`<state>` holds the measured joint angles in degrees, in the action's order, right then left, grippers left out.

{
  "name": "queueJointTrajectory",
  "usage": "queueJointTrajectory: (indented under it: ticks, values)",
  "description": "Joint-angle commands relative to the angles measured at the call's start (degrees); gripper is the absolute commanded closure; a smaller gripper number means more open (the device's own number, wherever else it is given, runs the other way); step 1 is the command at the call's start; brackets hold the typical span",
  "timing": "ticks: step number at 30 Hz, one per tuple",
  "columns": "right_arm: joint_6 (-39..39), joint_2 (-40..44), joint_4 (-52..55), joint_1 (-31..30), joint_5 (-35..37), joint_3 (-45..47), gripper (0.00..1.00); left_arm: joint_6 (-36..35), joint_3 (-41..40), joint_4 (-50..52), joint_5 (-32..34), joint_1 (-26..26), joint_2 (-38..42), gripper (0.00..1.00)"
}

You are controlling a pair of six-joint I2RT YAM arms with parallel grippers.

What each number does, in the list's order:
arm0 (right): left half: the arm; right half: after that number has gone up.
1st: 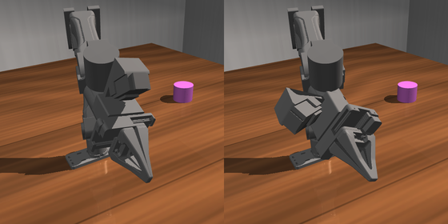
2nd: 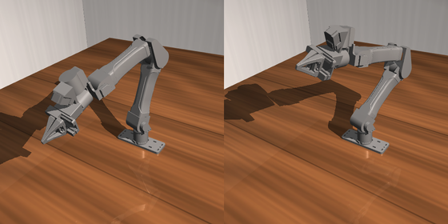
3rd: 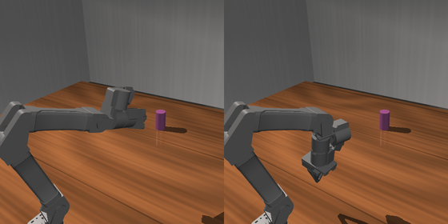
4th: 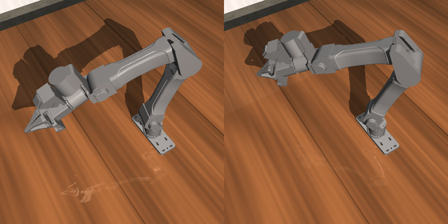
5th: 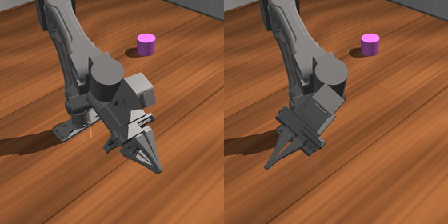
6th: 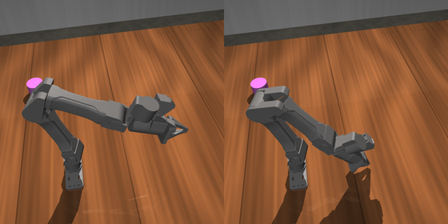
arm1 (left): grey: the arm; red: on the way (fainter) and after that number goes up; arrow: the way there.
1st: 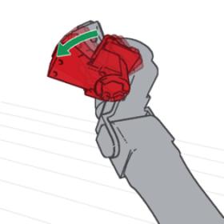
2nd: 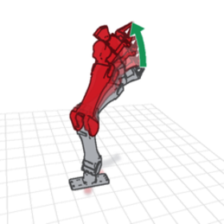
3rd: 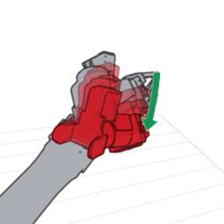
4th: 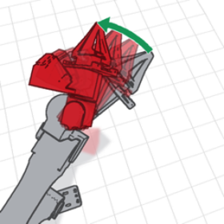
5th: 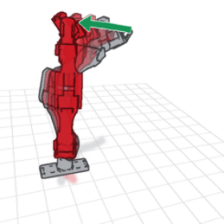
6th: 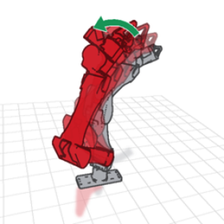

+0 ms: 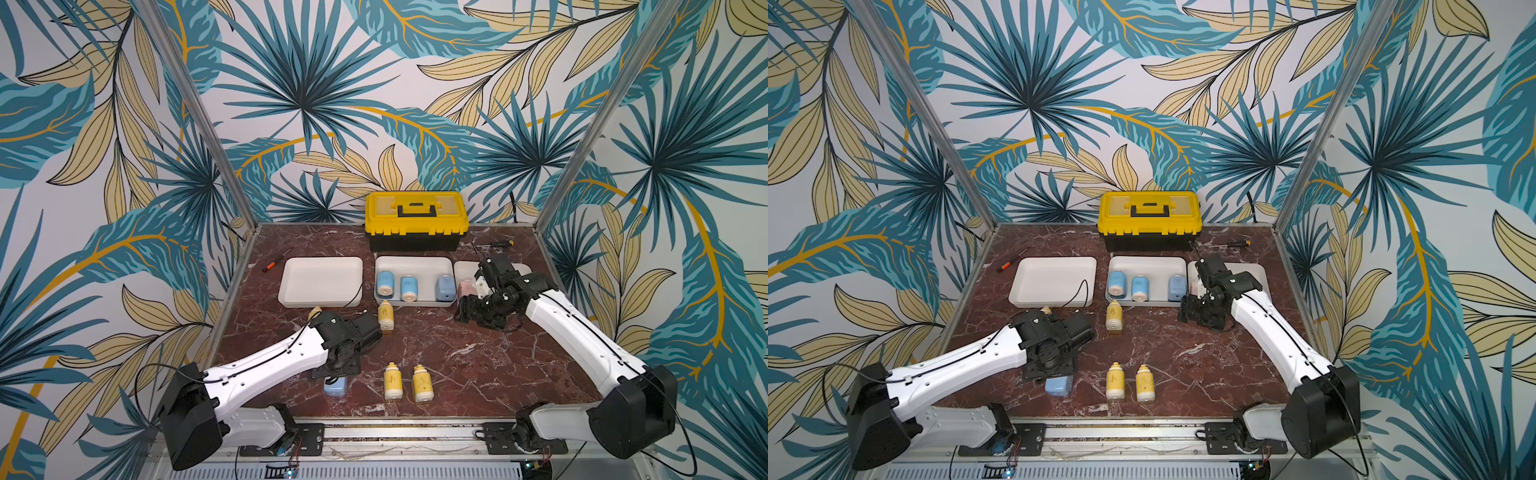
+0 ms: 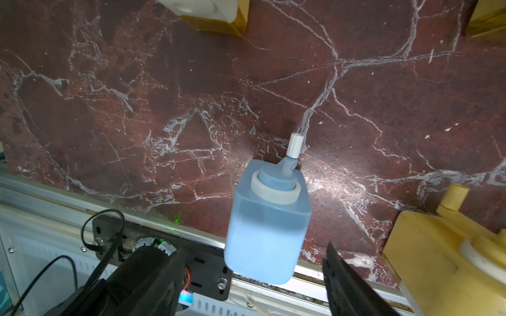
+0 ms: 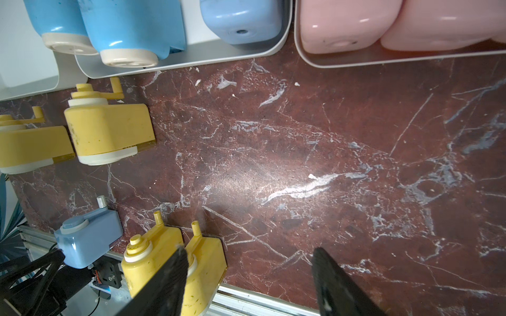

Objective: Place the pencil sharpeners by color into the storage box
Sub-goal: Pick up the pencil sharpener from the center of the board.

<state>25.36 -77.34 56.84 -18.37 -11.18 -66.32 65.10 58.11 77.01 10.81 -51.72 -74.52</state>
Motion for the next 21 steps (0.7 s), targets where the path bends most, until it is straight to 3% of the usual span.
queueJointTrajectory:
  ticks: [1,21]
  values:
    - [-0.93,-0.08,0.21,-0.26,0.9,1.29,0.27,0.9,1.42,-0.46,-1.23,0.08,-1.14,0.18]
    - [0.1,-0.05,0.27,-0.26,0.98,0.56,0.27,-1.99,-9.72,-9.21,-7.03,4.33,3.2,0.21]
